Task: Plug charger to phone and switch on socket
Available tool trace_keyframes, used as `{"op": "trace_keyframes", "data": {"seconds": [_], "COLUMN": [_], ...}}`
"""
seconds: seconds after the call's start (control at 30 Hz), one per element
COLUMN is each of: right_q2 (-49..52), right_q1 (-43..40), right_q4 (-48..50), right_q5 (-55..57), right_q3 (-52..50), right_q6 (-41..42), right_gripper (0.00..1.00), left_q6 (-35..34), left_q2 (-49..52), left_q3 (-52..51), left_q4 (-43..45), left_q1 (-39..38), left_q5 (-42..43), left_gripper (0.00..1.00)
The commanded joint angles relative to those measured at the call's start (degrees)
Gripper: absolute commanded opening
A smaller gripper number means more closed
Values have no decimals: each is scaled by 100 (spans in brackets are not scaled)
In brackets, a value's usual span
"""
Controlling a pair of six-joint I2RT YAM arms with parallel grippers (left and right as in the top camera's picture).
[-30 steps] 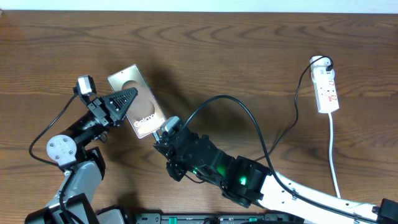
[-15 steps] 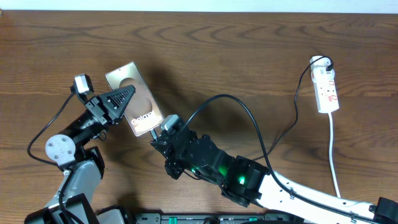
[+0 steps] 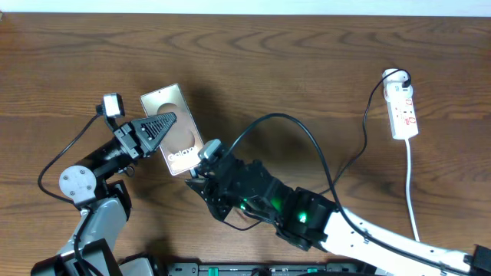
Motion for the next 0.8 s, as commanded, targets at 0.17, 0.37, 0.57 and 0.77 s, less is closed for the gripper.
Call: {"op": "trace_keyframes", "data": {"seconds": [0.17, 0.37, 0.57, 0.77], "right_q2": [-855, -1823, -2529, -2581], "right_q1": [-195, -599, -1191, -1384], "right_q4": [-1279, -2400, -3156, -3519], "right_q5": [299, 1102, 1784, 1764], "right_q3": [175, 175, 175, 173], "right_q6": [-55, -50, -46, 79], "right_gripper": [60, 90, 99, 99], "left_q6": [1303, 2133, 3418, 5772], "left_q2": [-46, -46, -39, 201], "left_q3": [0, 24, 640, 1843], "left_q4": [94, 94, -1639, -5311], "left_q1": [-17, -365, -1220, -1987], "left_q5": [-546, -546, -758, -1023], "left_gripper": [7, 7, 7, 7]}}
